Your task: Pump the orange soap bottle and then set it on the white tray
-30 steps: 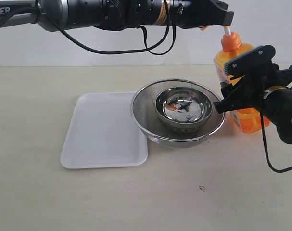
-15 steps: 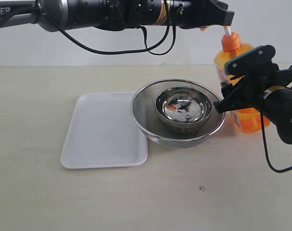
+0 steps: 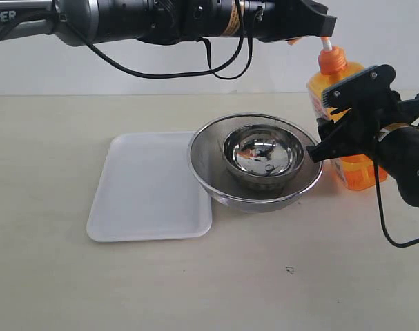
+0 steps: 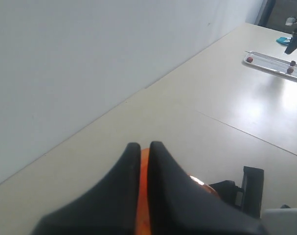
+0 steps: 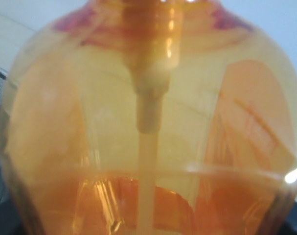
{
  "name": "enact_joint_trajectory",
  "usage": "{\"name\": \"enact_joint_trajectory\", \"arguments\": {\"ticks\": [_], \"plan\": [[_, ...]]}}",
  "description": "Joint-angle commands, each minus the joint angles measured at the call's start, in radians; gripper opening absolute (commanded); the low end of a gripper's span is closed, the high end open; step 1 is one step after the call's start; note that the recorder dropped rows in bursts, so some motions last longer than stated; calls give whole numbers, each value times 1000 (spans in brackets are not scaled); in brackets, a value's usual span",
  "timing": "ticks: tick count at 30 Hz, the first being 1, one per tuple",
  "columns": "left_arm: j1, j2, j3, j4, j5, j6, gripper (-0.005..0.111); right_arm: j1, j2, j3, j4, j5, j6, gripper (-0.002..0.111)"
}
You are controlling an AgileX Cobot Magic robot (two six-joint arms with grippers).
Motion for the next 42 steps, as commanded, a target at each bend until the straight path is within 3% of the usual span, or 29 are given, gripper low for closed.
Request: {"name": "enact_joint_trajectory", "arguments": {"ticks": [1, 23, 42], "plan": [[-14, 46, 27, 60, -68, -6, 5, 0, -6, -6, -30, 7, 11, 0], [-14, 37, -2, 60, -72, -6, 5, 0, -6, -6, -30, 4, 11, 0], [-12, -105, -10, 60, -11, 56, 5, 0, -6, -6, -30, 4, 11, 0]]}}
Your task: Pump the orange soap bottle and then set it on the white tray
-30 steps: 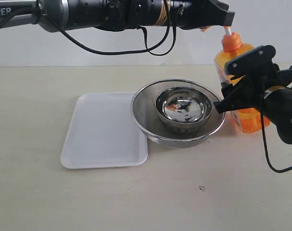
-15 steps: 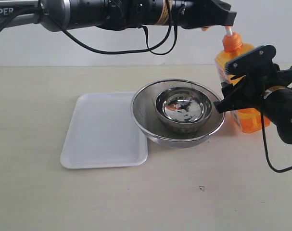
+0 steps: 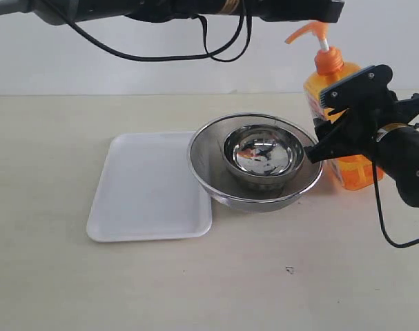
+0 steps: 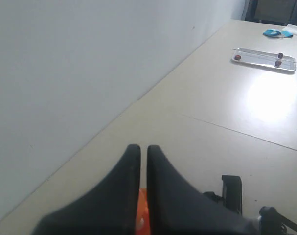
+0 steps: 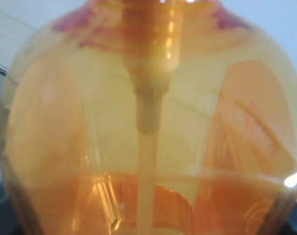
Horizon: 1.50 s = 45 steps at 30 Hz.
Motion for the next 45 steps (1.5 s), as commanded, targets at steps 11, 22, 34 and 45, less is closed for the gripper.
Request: {"name": "enact_joint_trajectory", "arguments": {"ticks": [11, 22, 34, 45], "plan": [[-7, -49, 2, 4, 68, 39, 5, 1, -6, -6, -14, 7, 7, 0], [-7, -11, 4, 4, 86, 20, 5, 1, -6, -6, -14, 5, 7, 0], [6, 35, 6, 4, 86, 5, 5, 1, -6, -6, -14, 5, 7, 0], [7, 57, 19, 4, 51, 1, 5, 1, -6, -6, -14, 5, 7, 0]]}}
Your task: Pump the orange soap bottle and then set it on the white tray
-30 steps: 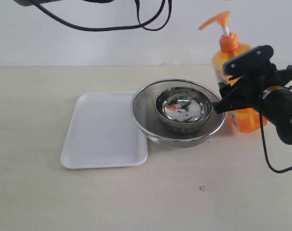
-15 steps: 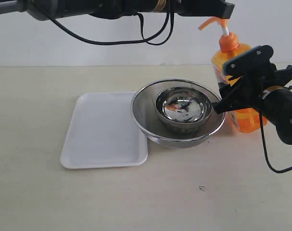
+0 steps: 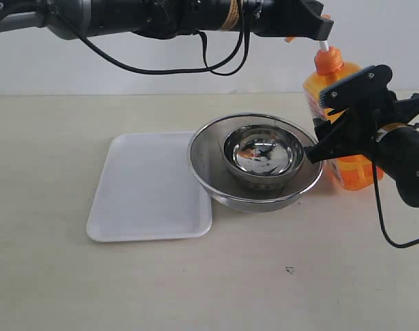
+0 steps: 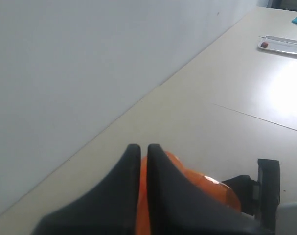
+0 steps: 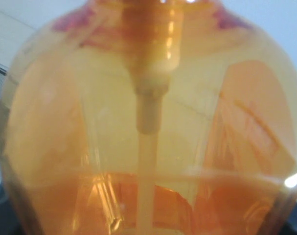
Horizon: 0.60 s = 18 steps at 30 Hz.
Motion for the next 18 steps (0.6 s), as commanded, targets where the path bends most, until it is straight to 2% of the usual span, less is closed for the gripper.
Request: {"name": "enact_joint_trajectory", "arguments": {"ticks": [1, 18], "plan": [[3, 17, 5, 1, -26, -15, 5, 1, -6, -6, -11, 5, 5, 0], [3, 28, 59, 1, -53, -29, 5, 1, -6, -6, -11, 3, 5, 0]]}}
